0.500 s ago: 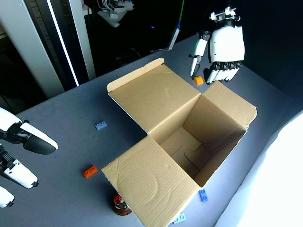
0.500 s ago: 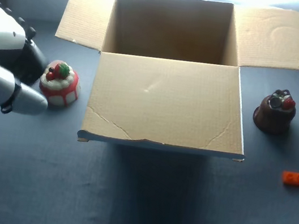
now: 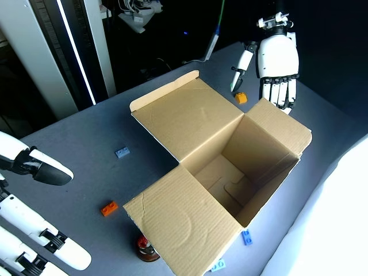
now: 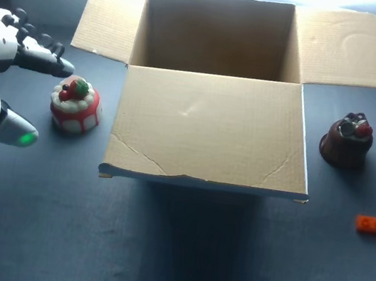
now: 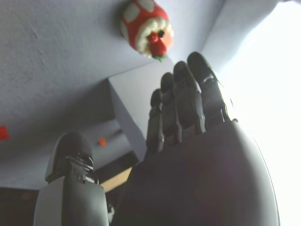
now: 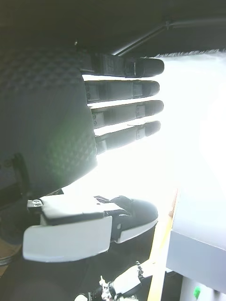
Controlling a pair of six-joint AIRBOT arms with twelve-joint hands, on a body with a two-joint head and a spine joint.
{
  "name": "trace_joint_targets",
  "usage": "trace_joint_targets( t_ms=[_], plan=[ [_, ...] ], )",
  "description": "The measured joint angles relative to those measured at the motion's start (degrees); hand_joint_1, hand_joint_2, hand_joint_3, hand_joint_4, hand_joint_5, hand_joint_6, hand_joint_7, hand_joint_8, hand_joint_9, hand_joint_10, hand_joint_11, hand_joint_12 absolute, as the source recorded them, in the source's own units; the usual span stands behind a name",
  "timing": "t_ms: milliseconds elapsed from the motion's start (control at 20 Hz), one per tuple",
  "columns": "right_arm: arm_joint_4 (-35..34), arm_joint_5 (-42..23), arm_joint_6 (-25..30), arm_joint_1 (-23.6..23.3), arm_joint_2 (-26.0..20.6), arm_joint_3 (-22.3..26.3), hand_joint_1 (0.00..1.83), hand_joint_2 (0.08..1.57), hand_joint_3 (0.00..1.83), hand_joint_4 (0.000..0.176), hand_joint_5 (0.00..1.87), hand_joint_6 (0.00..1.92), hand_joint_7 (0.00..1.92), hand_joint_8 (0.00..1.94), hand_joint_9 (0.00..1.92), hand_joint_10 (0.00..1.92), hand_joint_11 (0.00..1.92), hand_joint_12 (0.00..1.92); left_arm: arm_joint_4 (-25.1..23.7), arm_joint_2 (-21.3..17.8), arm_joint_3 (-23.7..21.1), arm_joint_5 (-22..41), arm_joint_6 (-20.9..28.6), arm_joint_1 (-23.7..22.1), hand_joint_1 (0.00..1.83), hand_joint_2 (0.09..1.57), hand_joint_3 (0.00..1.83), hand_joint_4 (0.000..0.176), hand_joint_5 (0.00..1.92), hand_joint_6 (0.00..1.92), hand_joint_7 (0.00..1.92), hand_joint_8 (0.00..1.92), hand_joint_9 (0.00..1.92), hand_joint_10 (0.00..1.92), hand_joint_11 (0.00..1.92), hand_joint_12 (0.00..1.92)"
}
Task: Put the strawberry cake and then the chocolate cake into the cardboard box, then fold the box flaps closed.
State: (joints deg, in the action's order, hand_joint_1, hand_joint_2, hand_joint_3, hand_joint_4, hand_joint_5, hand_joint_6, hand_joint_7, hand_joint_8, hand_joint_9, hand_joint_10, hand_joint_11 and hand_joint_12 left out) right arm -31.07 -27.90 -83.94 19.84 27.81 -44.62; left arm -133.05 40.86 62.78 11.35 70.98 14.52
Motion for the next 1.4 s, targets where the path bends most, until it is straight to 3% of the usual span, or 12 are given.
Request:
trace_joint_targets(
  t_ms=[350, 450, 550, 650, 750, 1000, 1300, 1400],
  plan=[
    [-0.7, -0.1, 1.5, 0.6, 0.2, 0.0, 0.41, 1.04, 0.0, 0.0, 0.17, 0.01, 0.18, 0.0, 0.17, 0.0, 0.0, 0.65, 2.8, 3.8, 1.6, -3.3, 0.0, 1.8, 0.78, 0.95, 0.0, 0.019, 0.06, 0.0, 0.08, 0.0, 0.09, 0.0, 0.0, 0.46],
    [-0.7, -0.1, 1.9, 0.6, 0.2, 0.0, 0.53, 1.04, 0.0, 0.0, 0.15, 0.0, 0.16, 0.0, 0.15, 0.0, 0.0, 0.56, 4.9, 5.5, 2.0, -5.7, 0.0, 2.9, 0.82, 0.94, 0.0, 0.026, 0.06, 0.0, 0.08, 0.0, 0.1, 0.0, 0.0, 0.48],
    [-0.7, -0.1, 2.4, 0.6, 0.2, 0.0, 0.68, 1.03, 0.0, 0.0, 0.12, 0.0, 0.13, 0.0, 0.13, 0.0, 0.0, 0.49, 6.3, 7.1, 3.1, -7.3, 0.0, 4.3, 0.91, 0.95, 0.0, 0.04, 0.05, 0.0, 0.08, 0.0, 0.1, 0.0, 0.0, 0.36],
    [-0.7, -0.3, 2.7, 1.1, 0.2, 0.0, 0.83, 1.01, 0.0, 0.0, 0.11, 0.0, 0.12, 0.0, 0.12, 0.01, 0.0, 0.42, 6.5, 9.0, 4.9, -8.1, 0.0, 5.0, 0.92, 0.97, 0.0, 0.041, 0.05, 0.0, 0.07, 0.0, 0.07, 0.0, 0.0, 0.29],
    [-0.8, -0.3, 2.8, 1.2, 0.2, 0.0, 0.98, 0.97, 0.0, 0.0, 0.12, 0.01, 0.14, 0.01, 0.14, 0.01, 0.0, 0.42, 6.5, 10.9, 7.2, -8.6, 0.0, 5.0, 0.94, 0.96, 0.0, 0.043, 0.07, 0.01, 0.07, 0.0, 0.07, 0.0, 0.0, 0.34],
    [-0.9, -1.0, 3.3, 1.2, 0.2, 0.0, 0.97, 0.95, 0.0, 0.0, 0.14, 0.01, 0.14, 0.0, 0.14, 0.0, 0.0, 0.45, 6.3, 15.0, 12.1, -8.9, 0.0, 6.4, 0.91, 0.98, 0.01, 0.031, 0.08, 0.0, 0.08, 0.0, 0.09, 0.01, 0.0, 0.42],
    [-0.9, -1.3, 3.4, 1.2, 0.5, 0.0, 0.93, 0.95, 0.0, 0.002, 0.09, 0.0, 0.12, 0.0, 0.14, 0.0, 0.0, 0.45, 6.2, 17.9, 16.0, -9.4, 0.0, 8.2, 0.89, 1.0, 0.01, 0.034, 0.09, 0.0, 0.12, 0.01, 0.13, 0.01, 0.0, 0.49],
    [-0.9, -1.3, 3.3, 1.2, 0.5, 0.1, 0.92, 0.96, 0.0, 0.002, 0.07, 0.0, 0.12, 0.0, 0.14, 0.0, 0.0, 0.41, 6.7, 18.8, 16.8, -9.4, 0.0, 8.6, 0.89, 1.02, 0.01, 0.035, 0.09, 0.0, 0.1, 0.0, 0.1, 0.0, 0.0, 0.43]
  ],
)
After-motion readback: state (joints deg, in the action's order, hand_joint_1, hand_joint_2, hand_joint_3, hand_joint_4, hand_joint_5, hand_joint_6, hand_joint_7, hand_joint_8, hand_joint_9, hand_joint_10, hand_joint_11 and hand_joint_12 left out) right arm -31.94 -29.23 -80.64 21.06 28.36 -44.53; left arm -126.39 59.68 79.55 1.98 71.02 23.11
